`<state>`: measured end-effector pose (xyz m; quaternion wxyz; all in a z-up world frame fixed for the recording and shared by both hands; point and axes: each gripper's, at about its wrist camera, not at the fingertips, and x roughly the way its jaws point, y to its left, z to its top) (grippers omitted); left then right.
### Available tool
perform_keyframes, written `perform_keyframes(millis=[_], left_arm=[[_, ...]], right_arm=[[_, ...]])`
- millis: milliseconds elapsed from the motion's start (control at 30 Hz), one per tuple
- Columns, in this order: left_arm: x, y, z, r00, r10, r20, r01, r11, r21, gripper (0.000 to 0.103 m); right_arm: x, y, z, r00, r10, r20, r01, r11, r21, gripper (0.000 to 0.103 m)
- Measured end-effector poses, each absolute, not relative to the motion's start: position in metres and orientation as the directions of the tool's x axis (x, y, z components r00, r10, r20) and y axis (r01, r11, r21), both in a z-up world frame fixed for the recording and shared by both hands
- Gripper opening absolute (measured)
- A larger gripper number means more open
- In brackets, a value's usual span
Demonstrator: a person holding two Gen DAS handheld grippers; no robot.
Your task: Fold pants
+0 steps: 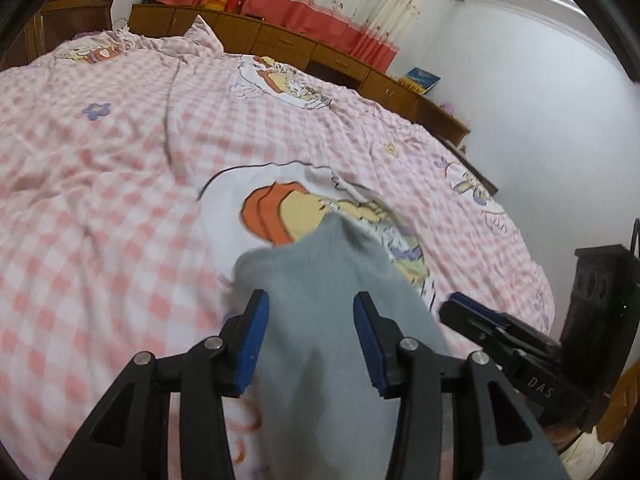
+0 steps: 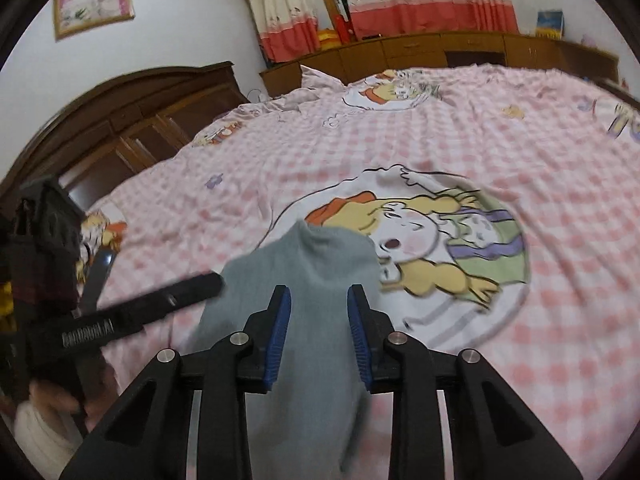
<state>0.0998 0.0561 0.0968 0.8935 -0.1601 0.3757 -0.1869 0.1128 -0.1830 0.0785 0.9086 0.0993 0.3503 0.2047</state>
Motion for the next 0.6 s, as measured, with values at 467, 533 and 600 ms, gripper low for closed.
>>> perform_keyframes(millis=[467, 533, 600], left_arm=[[0.137, 0.046, 0.054, 0.622, -0.426, -0.657, 0.119, 0.881, -0.459, 0.028], [0.132, 0.047, 0.059, 0.622, -0.422, -0.659, 0.116, 0.883, -0.455, 0.029], [0.124, 0.047, 0.066, 0.62, -0.416, -0.665, 0.128, 0.89, -0.438, 0.034]], right_arm=[[0.148, -0.195, 0.045, 0.662, 0.326, -0.674, -0.215, 0.945, 0.246, 0.028], [0.132, -0.197, 0.062, 0.668, 0.358, -0.652, -0.254, 0.934, 0.252, 0.028], [0.113, -0.196, 0.075, 0.66, 0.391, -0.642, -0.304, 0.92, 0.247, 0.028]])
